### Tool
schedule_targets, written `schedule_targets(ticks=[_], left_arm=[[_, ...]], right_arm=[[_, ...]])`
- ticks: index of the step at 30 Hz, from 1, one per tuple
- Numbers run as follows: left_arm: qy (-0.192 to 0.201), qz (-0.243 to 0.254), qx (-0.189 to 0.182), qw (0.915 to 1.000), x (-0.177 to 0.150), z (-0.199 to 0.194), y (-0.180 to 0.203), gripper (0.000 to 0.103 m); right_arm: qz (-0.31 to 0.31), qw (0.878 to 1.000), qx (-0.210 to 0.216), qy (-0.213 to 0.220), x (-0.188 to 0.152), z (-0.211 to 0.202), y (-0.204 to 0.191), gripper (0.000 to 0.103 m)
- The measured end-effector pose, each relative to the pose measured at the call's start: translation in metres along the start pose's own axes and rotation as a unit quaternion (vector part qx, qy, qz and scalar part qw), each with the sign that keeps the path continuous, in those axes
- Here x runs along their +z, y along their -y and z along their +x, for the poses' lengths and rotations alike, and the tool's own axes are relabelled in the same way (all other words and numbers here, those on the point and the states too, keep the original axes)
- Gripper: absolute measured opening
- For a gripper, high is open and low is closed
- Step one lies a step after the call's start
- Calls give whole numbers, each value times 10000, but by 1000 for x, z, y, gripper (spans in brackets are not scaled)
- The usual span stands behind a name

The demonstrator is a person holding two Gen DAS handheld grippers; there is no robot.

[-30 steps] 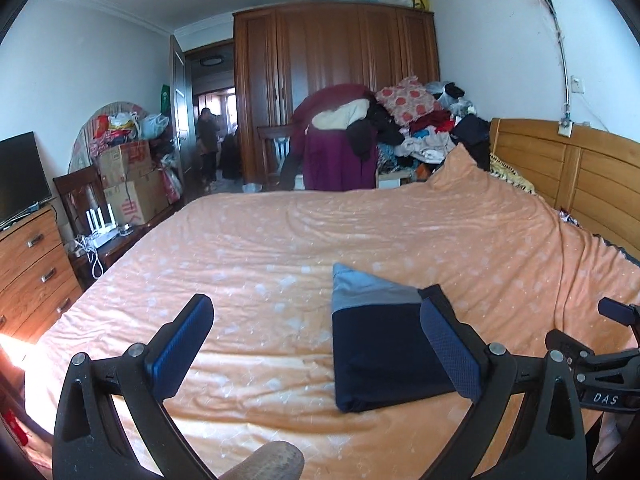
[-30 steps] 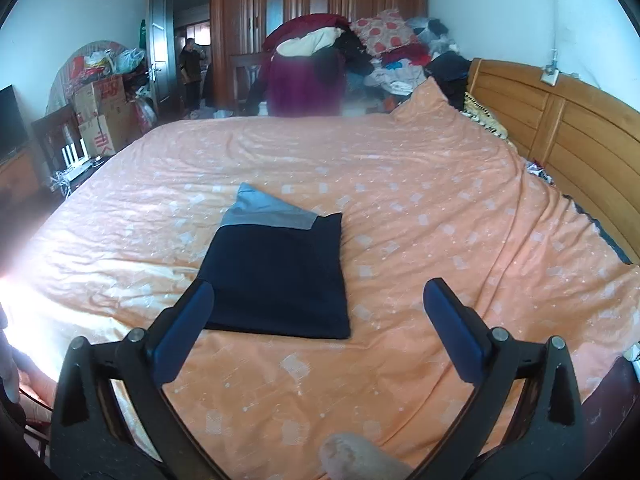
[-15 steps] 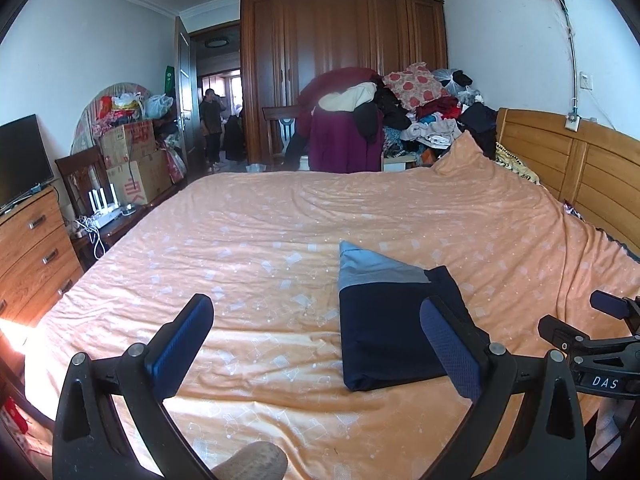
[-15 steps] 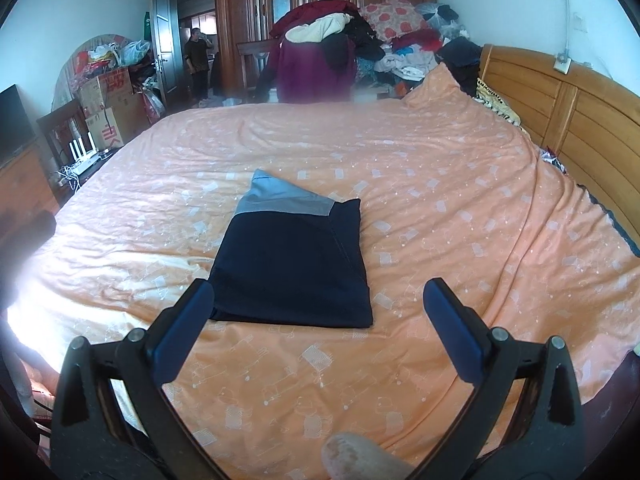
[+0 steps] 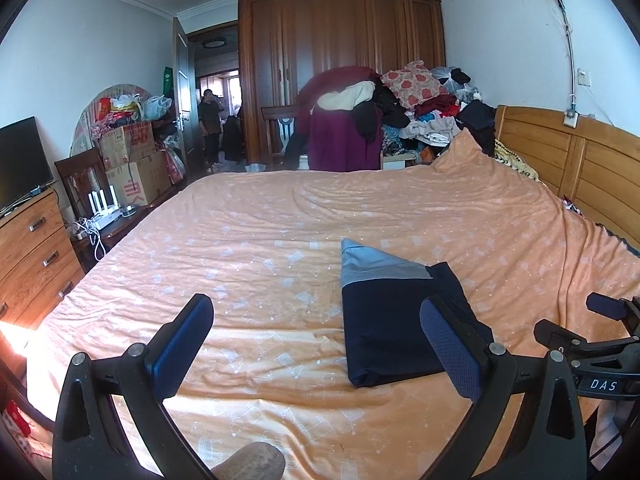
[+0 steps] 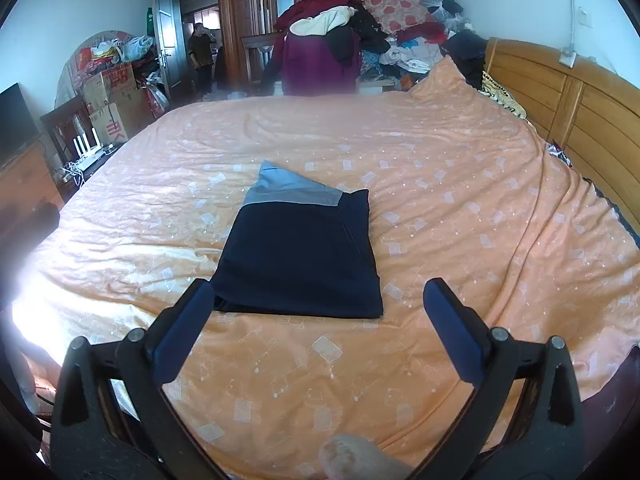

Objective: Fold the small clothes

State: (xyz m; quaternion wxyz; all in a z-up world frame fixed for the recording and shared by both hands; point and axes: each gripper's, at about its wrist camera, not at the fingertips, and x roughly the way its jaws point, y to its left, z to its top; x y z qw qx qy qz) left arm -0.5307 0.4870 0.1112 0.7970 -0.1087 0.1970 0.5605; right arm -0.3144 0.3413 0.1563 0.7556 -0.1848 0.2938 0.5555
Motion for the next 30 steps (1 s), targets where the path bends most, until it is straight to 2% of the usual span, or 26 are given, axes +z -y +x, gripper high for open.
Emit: schedule_targets(ticks=[17, 24, 30], left_arm=[[98, -18, -213, 9997, 15, 1, 19, 103], [144, 5, -253, 9996, 17, 0, 22, 103], [118, 13, -258, 9996, 17, 1, 23, 103]], right_arm=[[148, 9999, 84, -2, 8, 2, 9, 103], [-7, 10000, -87, -44, 6, 10, 5, 103], [-20, 10000, 25, -79, 7, 10, 2, 103]])
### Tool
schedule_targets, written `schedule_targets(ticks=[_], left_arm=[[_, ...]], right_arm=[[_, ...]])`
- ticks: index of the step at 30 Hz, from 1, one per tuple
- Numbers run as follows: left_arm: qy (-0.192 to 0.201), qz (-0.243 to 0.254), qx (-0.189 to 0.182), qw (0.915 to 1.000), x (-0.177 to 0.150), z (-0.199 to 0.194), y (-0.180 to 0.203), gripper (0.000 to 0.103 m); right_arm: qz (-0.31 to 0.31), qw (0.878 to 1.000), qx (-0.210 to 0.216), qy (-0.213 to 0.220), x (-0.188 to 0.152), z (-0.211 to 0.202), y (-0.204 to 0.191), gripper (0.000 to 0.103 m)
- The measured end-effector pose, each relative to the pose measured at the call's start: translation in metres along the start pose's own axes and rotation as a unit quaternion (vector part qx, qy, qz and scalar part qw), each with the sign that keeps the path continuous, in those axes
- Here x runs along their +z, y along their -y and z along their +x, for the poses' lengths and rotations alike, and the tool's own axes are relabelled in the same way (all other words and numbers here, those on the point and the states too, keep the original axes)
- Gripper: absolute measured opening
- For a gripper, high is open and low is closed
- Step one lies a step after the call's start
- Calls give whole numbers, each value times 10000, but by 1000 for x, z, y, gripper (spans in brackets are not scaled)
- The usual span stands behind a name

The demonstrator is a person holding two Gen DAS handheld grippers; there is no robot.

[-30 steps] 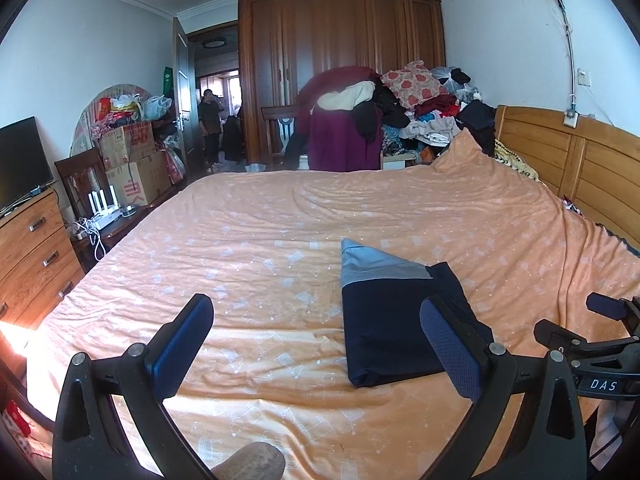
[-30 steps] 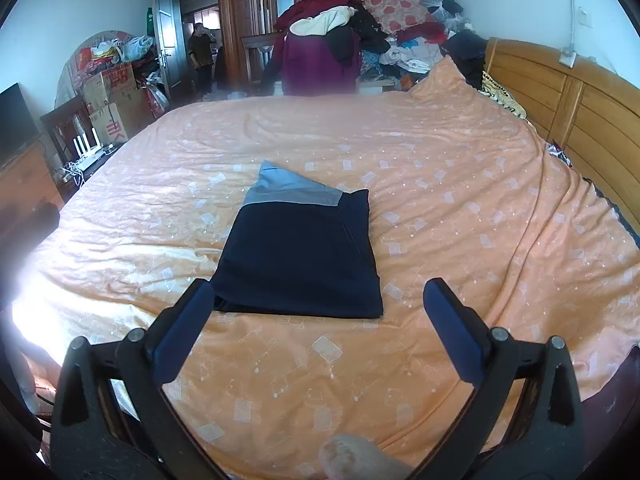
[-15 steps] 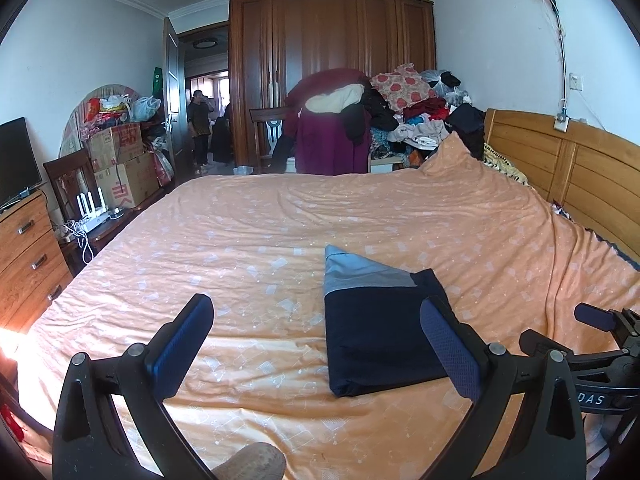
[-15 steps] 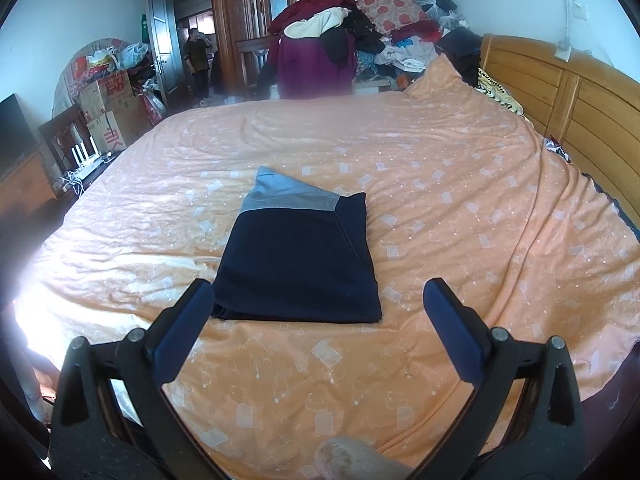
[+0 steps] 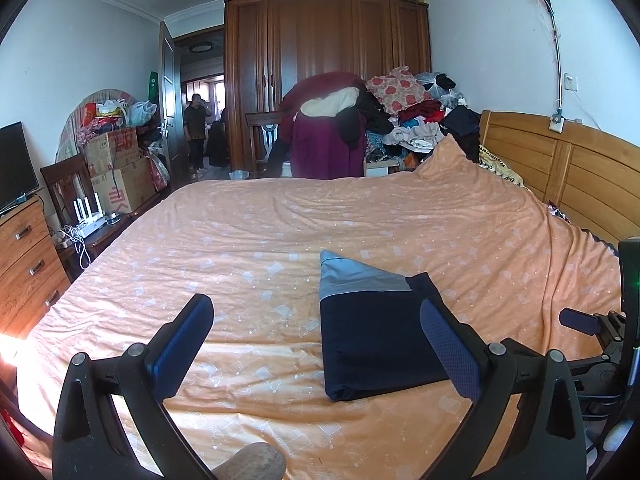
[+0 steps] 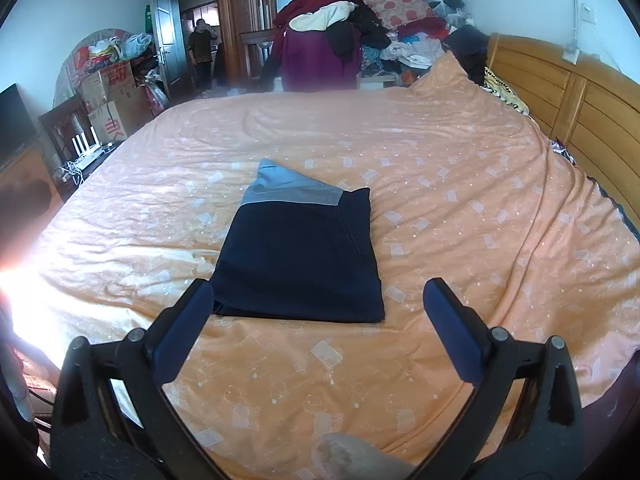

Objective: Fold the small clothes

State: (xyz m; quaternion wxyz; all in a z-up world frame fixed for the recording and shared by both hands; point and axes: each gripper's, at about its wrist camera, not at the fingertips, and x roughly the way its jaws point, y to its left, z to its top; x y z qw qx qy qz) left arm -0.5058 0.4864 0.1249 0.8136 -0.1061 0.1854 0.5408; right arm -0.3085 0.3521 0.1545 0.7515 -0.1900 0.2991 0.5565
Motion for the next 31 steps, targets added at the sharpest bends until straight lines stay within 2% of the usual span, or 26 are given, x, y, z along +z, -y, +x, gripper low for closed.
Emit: schedule_targets(ticks=[31], left_arm=[[-103, 44, -53, 9999, -5, 8, -3, 103]], right_arm=[[111, 9997, 213, -43, 3, 4, 3, 103]])
